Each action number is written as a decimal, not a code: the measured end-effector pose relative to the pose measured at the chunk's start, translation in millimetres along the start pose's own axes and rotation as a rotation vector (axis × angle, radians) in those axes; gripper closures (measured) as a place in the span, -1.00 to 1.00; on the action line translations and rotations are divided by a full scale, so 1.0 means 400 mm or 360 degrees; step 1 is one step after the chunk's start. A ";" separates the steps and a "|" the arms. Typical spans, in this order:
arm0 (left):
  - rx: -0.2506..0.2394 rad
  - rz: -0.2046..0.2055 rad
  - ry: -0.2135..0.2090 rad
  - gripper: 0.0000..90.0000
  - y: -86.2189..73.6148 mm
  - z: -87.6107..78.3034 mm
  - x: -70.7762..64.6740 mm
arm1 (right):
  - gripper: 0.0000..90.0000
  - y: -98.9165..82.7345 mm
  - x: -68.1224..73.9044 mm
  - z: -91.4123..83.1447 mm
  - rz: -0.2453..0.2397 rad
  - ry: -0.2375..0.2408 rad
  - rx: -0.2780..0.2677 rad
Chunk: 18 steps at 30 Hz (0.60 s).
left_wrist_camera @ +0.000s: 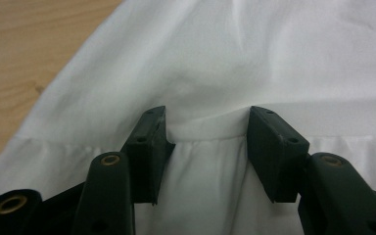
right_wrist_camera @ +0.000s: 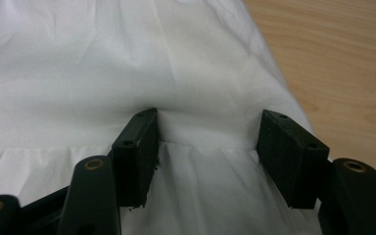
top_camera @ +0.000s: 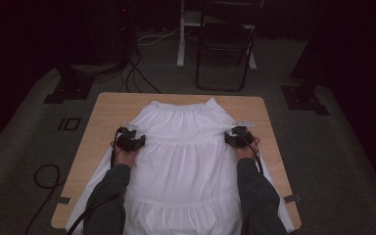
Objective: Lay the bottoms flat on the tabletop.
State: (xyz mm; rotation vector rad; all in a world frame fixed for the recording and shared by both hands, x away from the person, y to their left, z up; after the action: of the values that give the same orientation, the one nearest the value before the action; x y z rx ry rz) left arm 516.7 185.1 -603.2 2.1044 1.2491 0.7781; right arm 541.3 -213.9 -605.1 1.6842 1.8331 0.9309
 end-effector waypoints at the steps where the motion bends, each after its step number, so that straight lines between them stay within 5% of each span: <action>1: 0.0000 -0.0009 0.0007 0.11 0.004 0.005 0.002 | -0.11 0.005 -0.001 0.006 0.0003 -0.0003 0.0002; 5: 0.0009 0.0007 0.0042 0.08 0.019 0.020 0.007 | -0.12 0.024 -0.004 0.026 0.0016 -0.0025 0.0001; 12: 0.0038 -0.0086 0.0095 -0.01 0.028 0.031 0.008 | -0.17 0.039 -0.010 0.041 0.0021 -0.0052 -0.0001; 18: 0.0060 -0.0061 0.0038 -0.05 0.024 0.017 -0.004 | -0.21 0.033 -0.012 0.033 0.0037 -0.0080 0.0027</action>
State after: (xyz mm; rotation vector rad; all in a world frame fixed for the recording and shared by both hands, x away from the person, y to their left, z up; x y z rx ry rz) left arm 526.4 178.6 -600.9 2.1007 1.3225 0.7704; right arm 560.3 -216.2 -604.2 1.7265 1.7974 0.8770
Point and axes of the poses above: each handheld gripper's, and its own axes: z roughly forward along the jaws, y roughly out of its top, x roughly to its left, the point moved 9 cm from there along z, roughly forward along the jaws, and after that the axes turned 12 degrees about z, right-handed, at the moved point
